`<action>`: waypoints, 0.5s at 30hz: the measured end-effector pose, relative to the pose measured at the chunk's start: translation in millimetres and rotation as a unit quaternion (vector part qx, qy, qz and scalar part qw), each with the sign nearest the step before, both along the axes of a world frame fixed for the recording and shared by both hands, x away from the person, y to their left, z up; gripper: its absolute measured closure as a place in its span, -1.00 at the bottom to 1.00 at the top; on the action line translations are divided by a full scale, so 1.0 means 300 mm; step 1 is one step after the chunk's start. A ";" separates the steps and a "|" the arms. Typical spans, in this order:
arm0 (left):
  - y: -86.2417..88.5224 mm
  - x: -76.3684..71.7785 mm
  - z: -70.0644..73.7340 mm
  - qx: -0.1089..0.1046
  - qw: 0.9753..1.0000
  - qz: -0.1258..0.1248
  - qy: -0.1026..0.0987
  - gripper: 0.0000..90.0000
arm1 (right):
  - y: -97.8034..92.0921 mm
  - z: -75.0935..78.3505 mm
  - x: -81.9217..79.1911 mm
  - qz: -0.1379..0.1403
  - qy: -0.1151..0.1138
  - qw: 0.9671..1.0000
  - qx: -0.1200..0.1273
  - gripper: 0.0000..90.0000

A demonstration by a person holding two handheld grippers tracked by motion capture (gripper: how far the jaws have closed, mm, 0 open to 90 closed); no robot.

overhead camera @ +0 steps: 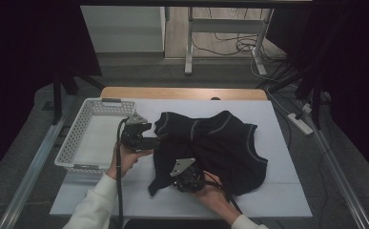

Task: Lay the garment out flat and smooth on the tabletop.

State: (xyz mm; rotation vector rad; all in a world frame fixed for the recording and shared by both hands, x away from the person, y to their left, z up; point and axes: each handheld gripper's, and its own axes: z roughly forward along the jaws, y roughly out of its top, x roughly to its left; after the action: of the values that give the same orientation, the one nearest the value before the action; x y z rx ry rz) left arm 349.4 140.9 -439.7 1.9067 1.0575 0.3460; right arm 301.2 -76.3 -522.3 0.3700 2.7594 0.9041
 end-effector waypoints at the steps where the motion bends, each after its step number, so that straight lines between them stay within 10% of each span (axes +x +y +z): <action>1: 0.000 0.000 0.000 0.000 1.000 0.000 0.000 -0.53 | -0.002 0.001 0.001 -0.002 -0.002 1.000 -0.002 0.78; 15: 0.012 -0.001 0.002 -0.003 1.000 0.003 0.000 -0.54 | -0.031 0.009 -0.026 0.006 0.034 0.999 0.014 0.85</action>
State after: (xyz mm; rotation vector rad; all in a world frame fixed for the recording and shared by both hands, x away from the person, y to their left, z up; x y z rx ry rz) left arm 349.2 144.6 -439.2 1.8979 1.0632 0.3468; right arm 293.5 -85.7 -519.4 0.3965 2.8156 0.9496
